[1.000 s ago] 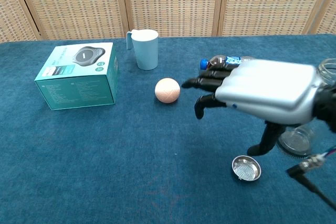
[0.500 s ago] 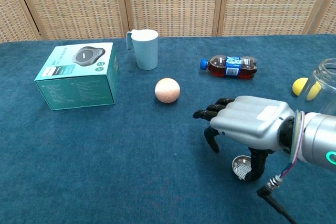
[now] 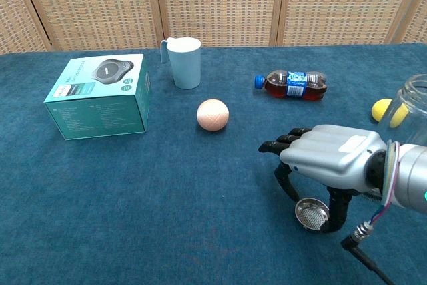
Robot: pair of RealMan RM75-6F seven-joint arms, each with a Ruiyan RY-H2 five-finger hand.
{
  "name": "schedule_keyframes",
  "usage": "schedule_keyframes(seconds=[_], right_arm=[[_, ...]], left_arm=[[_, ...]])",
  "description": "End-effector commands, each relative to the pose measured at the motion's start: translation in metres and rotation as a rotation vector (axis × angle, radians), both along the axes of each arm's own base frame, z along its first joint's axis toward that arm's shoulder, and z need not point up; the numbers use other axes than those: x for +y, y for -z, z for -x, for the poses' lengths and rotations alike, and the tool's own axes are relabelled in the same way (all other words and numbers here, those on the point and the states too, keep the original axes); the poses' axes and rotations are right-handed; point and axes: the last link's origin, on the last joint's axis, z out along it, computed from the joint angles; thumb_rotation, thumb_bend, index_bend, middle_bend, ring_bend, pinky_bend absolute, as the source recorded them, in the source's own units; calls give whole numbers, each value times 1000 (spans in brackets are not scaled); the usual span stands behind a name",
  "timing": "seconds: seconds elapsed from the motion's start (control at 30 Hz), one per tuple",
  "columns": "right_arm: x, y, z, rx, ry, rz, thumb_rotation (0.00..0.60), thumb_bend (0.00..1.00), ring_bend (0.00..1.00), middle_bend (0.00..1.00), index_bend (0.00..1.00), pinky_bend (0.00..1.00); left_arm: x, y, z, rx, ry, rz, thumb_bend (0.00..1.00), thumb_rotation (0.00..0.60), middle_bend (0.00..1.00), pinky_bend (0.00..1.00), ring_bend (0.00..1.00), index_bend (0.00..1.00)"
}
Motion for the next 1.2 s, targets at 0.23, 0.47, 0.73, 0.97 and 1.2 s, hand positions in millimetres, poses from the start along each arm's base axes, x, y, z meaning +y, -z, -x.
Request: schedule_keyframes(seconds=[0.23, 0.47, 0.73, 0.97, 1.2], right_arm=[[-3, 3, 8, 0, 7, 1, 600, 394, 0, 0, 546, 0], [-4, 3, 10, 7, 11, 4, 600, 439, 0, 0, 551, 0], [-5, 4, 15, 15, 21, 0, 600, 456, 0, 0, 570, 0], [-6, 4, 18, 11, 25, 0, 600, 506, 0, 0, 625, 0], [-6, 5, 20, 8, 29, -10, 600, 569, 0, 0, 649, 0]], left_arm=[[0, 1, 0, 3, -2, 0, 107, 600, 0, 0, 0, 0], [1, 1, 0, 3, -3, 0, 107, 600, 0, 0, 0, 0], [1, 1, 0, 4, -4, 1, 107, 600, 0, 0, 0, 0], [1, 2, 0, 7, -5, 2, 107, 600, 0, 0, 0, 0], [2, 3, 0, 11, -7, 4, 107, 600, 0, 0, 0, 0]])
